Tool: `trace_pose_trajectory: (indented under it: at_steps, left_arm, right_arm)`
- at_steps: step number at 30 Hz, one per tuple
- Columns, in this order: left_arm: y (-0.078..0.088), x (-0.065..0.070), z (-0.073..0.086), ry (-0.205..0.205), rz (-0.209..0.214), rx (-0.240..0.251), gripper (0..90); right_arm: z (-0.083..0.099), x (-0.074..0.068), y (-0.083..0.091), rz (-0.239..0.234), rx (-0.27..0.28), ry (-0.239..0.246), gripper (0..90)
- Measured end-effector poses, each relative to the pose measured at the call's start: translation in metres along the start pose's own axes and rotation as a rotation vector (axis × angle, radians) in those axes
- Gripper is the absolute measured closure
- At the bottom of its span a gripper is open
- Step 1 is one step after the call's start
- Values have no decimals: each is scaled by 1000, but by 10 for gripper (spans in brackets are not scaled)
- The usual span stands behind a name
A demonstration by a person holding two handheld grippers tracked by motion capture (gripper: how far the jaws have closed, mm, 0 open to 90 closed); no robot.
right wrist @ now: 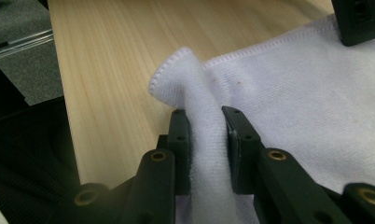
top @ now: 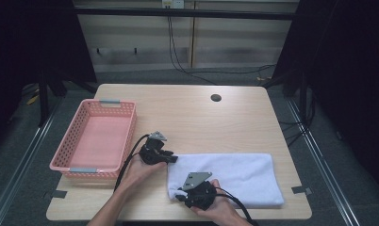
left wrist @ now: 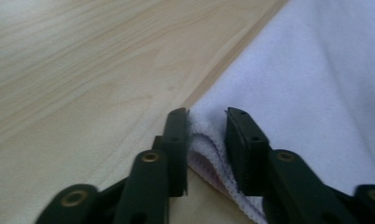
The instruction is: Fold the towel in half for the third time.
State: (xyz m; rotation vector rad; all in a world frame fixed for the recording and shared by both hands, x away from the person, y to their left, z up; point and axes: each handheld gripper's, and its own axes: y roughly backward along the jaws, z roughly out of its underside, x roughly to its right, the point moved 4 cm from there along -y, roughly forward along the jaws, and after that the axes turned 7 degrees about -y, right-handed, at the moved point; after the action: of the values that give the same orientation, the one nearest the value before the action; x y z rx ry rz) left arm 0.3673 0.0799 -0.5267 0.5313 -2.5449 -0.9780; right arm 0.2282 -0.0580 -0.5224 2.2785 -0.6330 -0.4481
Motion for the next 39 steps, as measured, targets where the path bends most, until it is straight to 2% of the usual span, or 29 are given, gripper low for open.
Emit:
trace_pose_trajectory:
  at_steps: [1,2,4,8,10,11,12,15,16,18,20,23,25,28,29,32,33,38,39]
  left_arm:
    - [1,-1,0,5,19,-2,715]
    - [3,-2,0,20,28,17,798]
    - [7,-4,0,64,45,48,818]
    - [10,-2,-4,78,45,82,832]
    - [17,-4,-10,111,66,129,833]
    - [17,-4,-10,111,66,129,834]
    - [21,-4,-15,122,74,151,834]
    - [25,-3,-19,125,64,151,839]
    - [30,-2,-23,131,62,173,839]
    - [34,-3,-25,131,61,176,839]
    - [38,-5,-28,146,75,207,840]
    - [43,-8,-28,146,43,189,841]
    - [51,-11,-31,160,52,211,841]
    - [59,-12,-35,158,55,224,841]
    - [65,-13,-40,181,53,224,841]
    - [71,-13,-44,166,37,225,842]
    - [74,-13,-46,167,31,235,842]
    - [96,-15,-61,149,20,257,841]
    - [102,-14,-66,141,6,261,841]
  right_arm:
    - [0,0,0,0,0,0,749]
    - [-2,0,0,-5,5,-6,756]
    - [-4,0,1,-13,13,-18,760]
    - [-10,1,7,-21,42,-39,765]
    - [-17,2,16,-22,86,-51,766]
    - [-17,2,16,-22,86,-51,766]
    - [-20,3,21,-23,108,-56,766]
    - [-22,4,26,-29,129,-65,766]
    - [-26,4,30,-31,141,-70,766]
    - [-30,5,34,-38,148,-70,766]
    - [-36,5,36,-47,168,-81,766]
    - [-45,4,38,-48,174,-76,766]
    - [-50,3,40,-56,187,-72,766]
    - [-56,2,41,-67,204,-83,765]
    - [-62,0,42,-67,222,-69,765]
    - [-69,-2,44,-70,236,-66,766]
    - [-77,-3,47,-73,252,-61,766]
    - [-93,-6,51,-87,291,-54,766]
    - [-98,-7,52,-99,301,-56,766]
